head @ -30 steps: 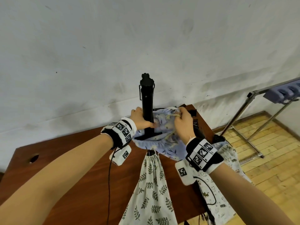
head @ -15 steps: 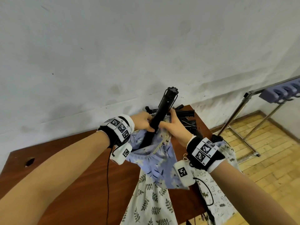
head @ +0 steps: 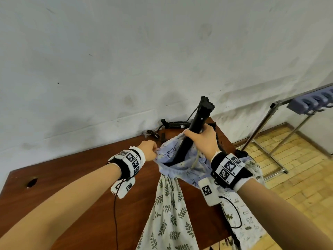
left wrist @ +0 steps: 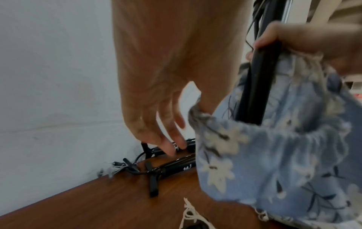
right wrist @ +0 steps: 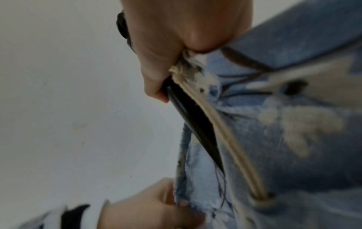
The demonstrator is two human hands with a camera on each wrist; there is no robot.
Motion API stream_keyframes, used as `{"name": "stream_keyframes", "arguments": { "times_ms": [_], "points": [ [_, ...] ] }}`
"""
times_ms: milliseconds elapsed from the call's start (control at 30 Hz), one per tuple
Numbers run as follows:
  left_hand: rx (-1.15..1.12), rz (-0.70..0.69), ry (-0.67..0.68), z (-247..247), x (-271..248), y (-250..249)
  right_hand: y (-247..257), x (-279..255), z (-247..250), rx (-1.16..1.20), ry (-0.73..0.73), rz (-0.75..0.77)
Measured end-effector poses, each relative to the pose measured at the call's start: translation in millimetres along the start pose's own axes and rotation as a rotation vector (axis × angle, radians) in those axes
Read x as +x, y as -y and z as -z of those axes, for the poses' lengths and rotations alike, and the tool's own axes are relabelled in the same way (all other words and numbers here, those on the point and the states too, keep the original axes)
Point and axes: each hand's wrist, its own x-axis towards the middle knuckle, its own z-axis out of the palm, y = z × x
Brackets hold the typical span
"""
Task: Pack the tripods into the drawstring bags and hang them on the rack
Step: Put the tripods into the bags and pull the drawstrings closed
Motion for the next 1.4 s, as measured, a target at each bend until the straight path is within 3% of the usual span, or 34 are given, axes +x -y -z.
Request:
{"name": "stream_keyframes", "arguments": {
  "times_ms": [200,567,667,767,867,967,1067,1233,1333,1400],
  "points": [
    [-0.198,0.056,0.04,13.6,11.4,-2.8,-1.0,8.7,6.4,-0.008,-0.052,-0.027],
    [0.259,0.001,-0.023,34.7,-6.4,-9.2,3.7,9.5,25.5,-0.223,-0.078,-0.02],
    [0.043,0.01,0.059,45.0,-3.5,-13.9,9.1,9.3,26.7,-0.312,-0.021,0.008],
    [-0.171,-0.018,0.097,74.5,-6.4,-9.9,10.8,17.0,44.1,-0.319,-0.054,-0.039],
    [-0.08,-0.079,0.074,100.0,-12.5,-12.6,11.2,14.6,54.3,-0.249,-0.03,-0.07],
    [-0.111,-0.16,0.022,110.5,-18.7,-28.6,14.6,6.5,56.2,-0.254,0.121,-0.046],
    [-0.222,-0.27,0.146,104.5,-27.5,-49.0,21.8,4.4,54.9,-0.291,0.171,0.052],
    [-0.348,-0.402,0.281,94.9,-35.1,-64.9,31.3,10.2,52.1,-0.295,0.034,0.098],
    [-0.328,-0.444,0.338,92.3,-39.5,-63.4,35.4,10.1,50.4,-0.414,0.103,0.103],
    [-0.435,-0.447,0.282,91.5,-37.3,-63.4,40.4,4.8,47.1,-0.572,0.227,0.15]
  ]
}}
